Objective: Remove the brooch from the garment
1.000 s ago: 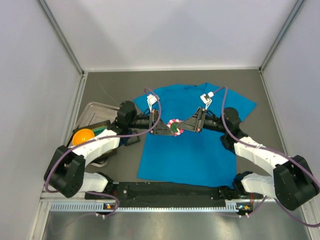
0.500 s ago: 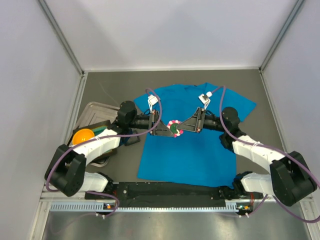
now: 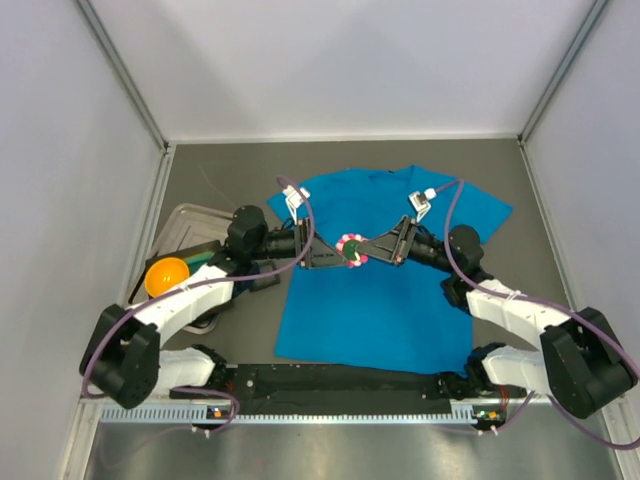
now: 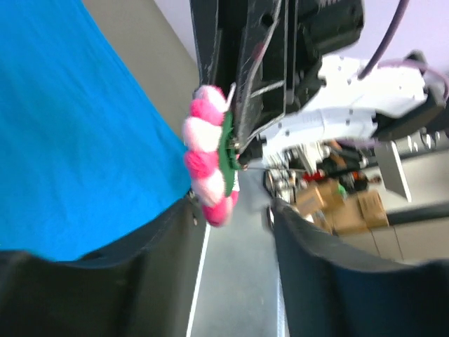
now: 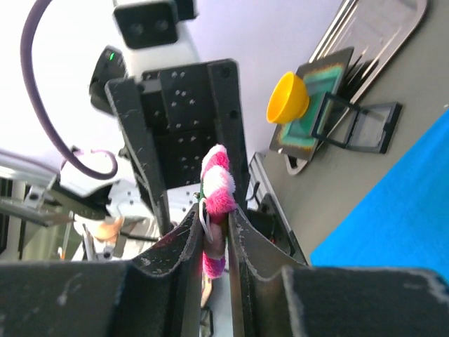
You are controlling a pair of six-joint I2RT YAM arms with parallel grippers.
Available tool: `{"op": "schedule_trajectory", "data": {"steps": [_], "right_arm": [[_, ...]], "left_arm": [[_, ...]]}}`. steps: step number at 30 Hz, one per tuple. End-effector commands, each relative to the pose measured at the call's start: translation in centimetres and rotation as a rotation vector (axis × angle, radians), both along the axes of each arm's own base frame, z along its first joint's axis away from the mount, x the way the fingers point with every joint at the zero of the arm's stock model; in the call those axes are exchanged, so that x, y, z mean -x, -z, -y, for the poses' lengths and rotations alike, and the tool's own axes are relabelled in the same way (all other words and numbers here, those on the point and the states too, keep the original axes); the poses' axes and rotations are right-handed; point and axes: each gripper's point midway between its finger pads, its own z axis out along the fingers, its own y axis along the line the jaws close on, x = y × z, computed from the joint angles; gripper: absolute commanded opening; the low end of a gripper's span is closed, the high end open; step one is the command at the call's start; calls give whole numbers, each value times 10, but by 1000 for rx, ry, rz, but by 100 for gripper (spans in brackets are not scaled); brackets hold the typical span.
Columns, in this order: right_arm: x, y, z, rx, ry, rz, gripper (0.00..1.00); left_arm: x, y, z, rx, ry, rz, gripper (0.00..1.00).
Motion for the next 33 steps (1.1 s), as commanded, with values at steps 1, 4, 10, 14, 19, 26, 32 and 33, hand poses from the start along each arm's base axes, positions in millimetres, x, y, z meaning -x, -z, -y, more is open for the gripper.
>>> {"op": "schedule_trajectory", "data": {"steps": [1,4,10,14,19,26,32,33], "right_arm": [[-21,-15,6,-50,157,9,0],[-31,-18,5,-74,227,-19,0],[-46,-24,6,-132,303,-62,0],[-48,-26,1,-146,288,-65,0],[-45,-24,-3,-144,278,-62,0],[-39,-25,-3,-136,270,-49,0],[-35,-22,-4,-123,268,-42,0],[-35,-23,-4,-125,268,-39,0]], "left_arm": [[-15,-17,-8,11,-187,206,61],[-15,-16,-6,27,-266,257,66],[-22,-12,0,6,-377,370,68],[-25,-12,6,18,-388,369,69],[-33,-12,13,33,-407,342,71],[-41,-14,18,44,-426,322,73],[-42,-22,20,87,-428,312,81],[-42,-23,20,93,-429,307,81]]}}
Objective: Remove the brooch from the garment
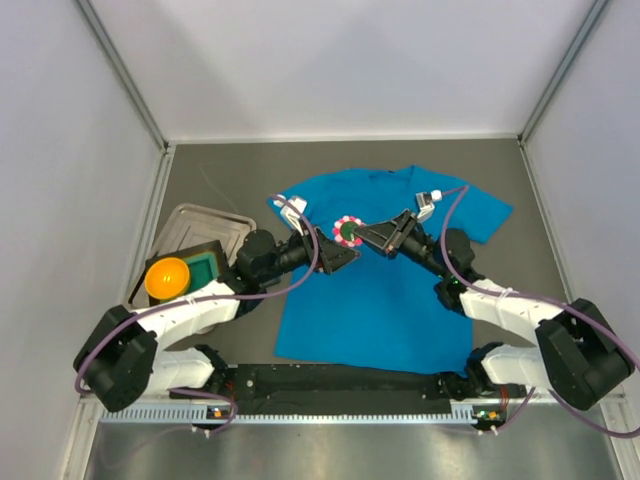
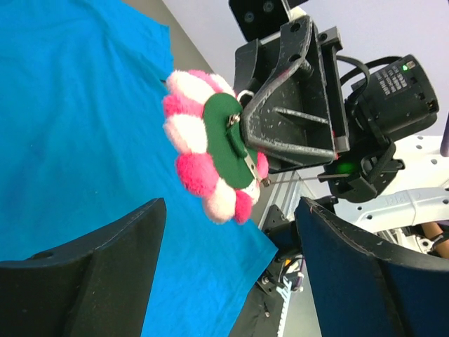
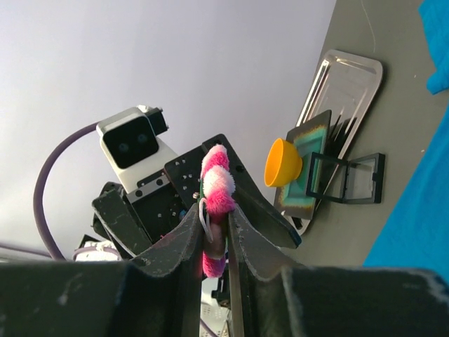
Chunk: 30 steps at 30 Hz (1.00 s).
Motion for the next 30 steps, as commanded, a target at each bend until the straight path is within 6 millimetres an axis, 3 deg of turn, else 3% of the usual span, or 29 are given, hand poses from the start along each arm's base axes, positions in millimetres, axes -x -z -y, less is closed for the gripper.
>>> {"op": "schedule_trajectory", "data": {"steps": [1,5,18,30], "right_arm": [[8,-19,-1,-25,-3,81,0],[11,-18,-3,-18,-7,87,0],[16,-12,0,-1,-3,93,0],[20,-14,-1,-11,-21,96,0]], "left_arm": [[-5,-37,6,111,-2,62,80],[-5,-44,7,173,-5,48,80],[-8,-40,2,189,-38,21,75],[-2,-30,2,172,-17,15,53]]}}
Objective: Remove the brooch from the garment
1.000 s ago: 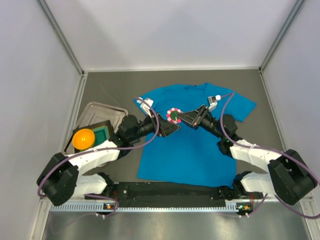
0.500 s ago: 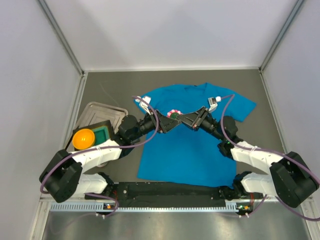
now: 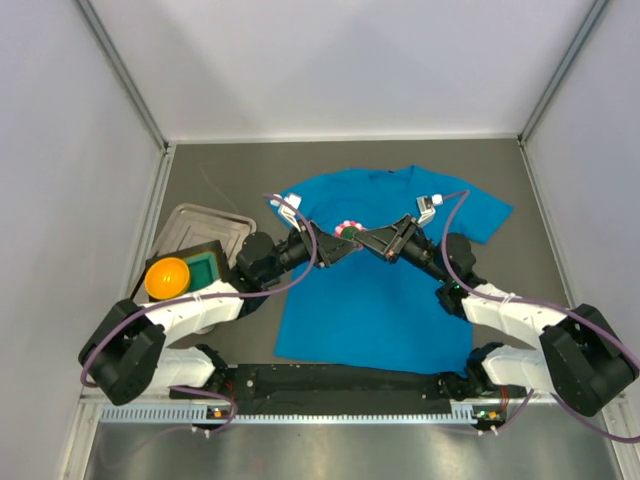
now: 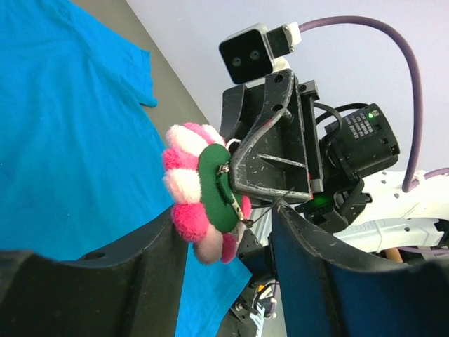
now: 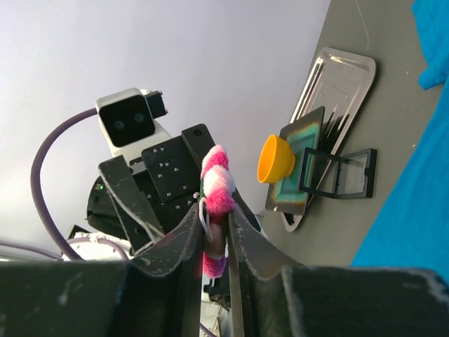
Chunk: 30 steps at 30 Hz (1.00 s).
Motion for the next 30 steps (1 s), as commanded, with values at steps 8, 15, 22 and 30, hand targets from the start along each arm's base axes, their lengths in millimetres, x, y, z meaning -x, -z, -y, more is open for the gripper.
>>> {"op": "schedule_trajectory", "data": {"steps": [8,15,22,30], "right_arm": [[15,-19,-2,-28,-45,95,0],[21,-16,-7,-23,-93,134,0],[23,-20,-9,2,-108,180,0],[29,-25,-17,73,-179,271,0]], "left_arm": [[6,-10,-4,38,-1,52,38],[10,-10,-2,41,26,44,31],[12,-6,0,48,50,16,26],[23,0,8,24,151,-12,17]]}}
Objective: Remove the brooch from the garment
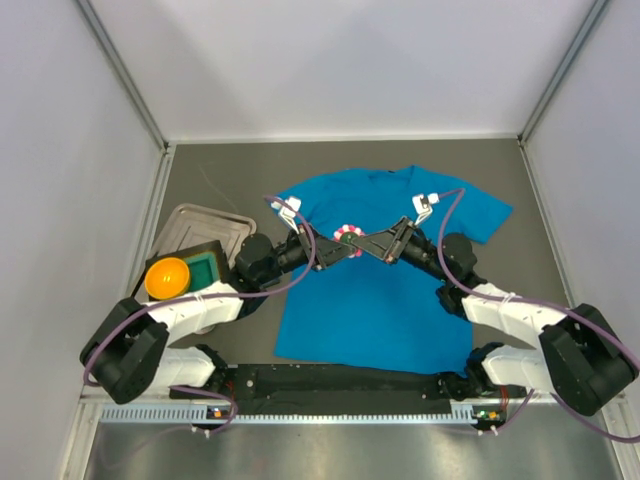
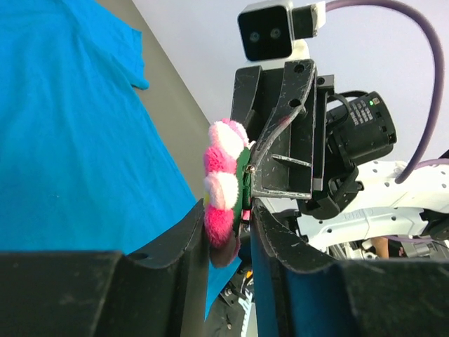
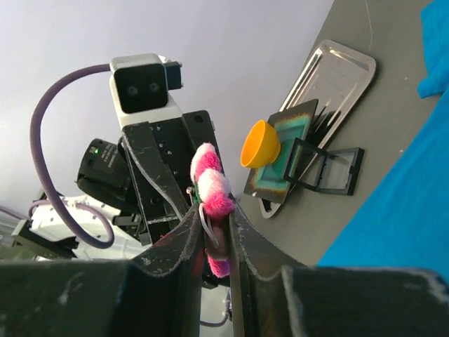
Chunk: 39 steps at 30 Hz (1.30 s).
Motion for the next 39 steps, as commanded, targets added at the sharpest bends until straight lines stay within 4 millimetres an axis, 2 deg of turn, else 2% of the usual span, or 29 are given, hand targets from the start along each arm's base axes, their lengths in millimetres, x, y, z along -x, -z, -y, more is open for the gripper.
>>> {"op": "schedule_trajectory", "data": {"steps": [1,4,16,17,19,20,26,39], "right_arm": [[19,-26,-13,22,-124,146,0],[21,-30,-13,46,-137,185,0],[30,-35,-14,96,-209,254,0],[30,-33,-15,103,-213,250,0],[30,-30,-15,119,-221,240,0],[31,-29,-15,120,-225,239,0],[30,-27,-16,129,-227,217,0],[30,-29,-15,118,-227,180,0]], "left_arm": [[18,-10,10,10,125,44,15],[20,-5,11,-6,153,28,10],[29,-10,11,-27,254,60,5],[30,-6,11,-50,262,61,4],[30,-11,11,-71,271,88,4],[29,-5,10,-107,267,96,4],[26,-6,3,-199,238,174,4],[27,-5,1,-205,225,173,5]]}}
